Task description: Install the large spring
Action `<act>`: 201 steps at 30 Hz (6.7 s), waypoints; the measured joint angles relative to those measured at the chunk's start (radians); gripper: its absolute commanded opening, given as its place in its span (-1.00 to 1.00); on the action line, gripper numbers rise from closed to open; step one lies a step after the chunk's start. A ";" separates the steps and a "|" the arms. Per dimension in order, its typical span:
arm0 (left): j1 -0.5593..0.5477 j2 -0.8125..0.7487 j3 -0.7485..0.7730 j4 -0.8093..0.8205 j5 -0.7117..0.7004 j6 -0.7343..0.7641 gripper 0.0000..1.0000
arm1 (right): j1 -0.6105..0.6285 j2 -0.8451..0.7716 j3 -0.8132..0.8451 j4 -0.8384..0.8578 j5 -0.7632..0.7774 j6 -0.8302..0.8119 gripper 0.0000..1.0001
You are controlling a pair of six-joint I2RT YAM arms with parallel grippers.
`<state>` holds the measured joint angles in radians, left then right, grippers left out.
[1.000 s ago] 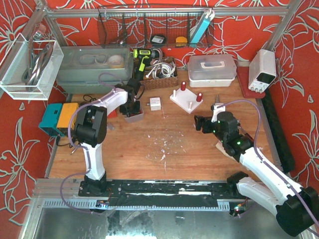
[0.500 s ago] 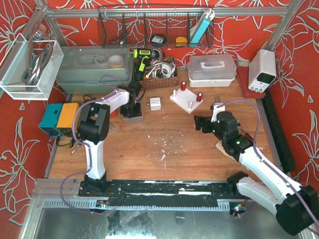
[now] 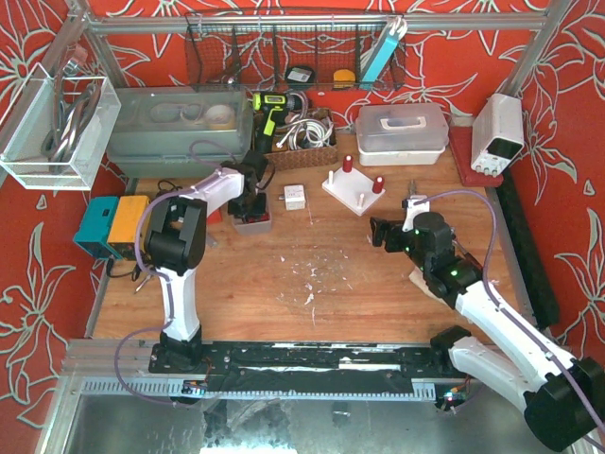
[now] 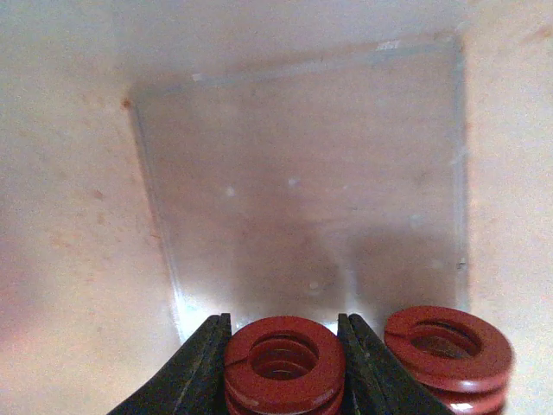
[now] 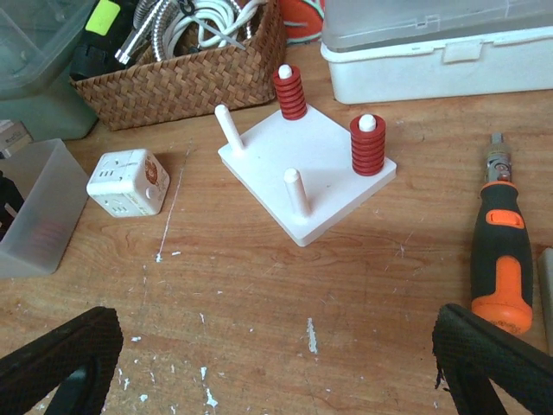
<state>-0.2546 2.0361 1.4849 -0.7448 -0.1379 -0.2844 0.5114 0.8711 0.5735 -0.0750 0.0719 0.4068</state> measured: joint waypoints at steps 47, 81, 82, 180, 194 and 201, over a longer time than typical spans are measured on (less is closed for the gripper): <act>-0.729 -1.008 -1.158 1.447 0.140 0.650 -1.00 | 0.223 0.192 0.461 -0.486 -0.484 -0.001 0.24; -0.768 -0.874 -1.110 1.491 0.097 0.715 -1.00 | 0.382 0.359 0.464 -0.515 -0.455 0.050 -0.11; -0.768 -0.871 -1.110 1.489 0.095 0.715 -1.00 | 0.384 0.364 0.464 -0.512 -0.454 0.056 -0.24; -0.774 -1.019 -1.279 1.529 -0.127 0.452 1.00 | -0.080 1.157 1.172 -0.748 -0.064 -0.241 -0.12; -0.774 -1.059 -1.273 1.479 -0.259 0.409 1.00 | -0.076 0.804 0.953 -0.710 -0.074 -0.184 0.64; -0.680 -1.012 -1.096 1.279 -0.371 0.233 1.00 | -0.011 0.493 0.639 -0.568 -0.092 -0.127 0.97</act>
<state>-0.9344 1.0237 0.3889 0.5346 -0.5087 -0.0517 0.4999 1.3643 1.2121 -0.6426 -0.0196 0.2794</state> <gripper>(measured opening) 0.998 0.977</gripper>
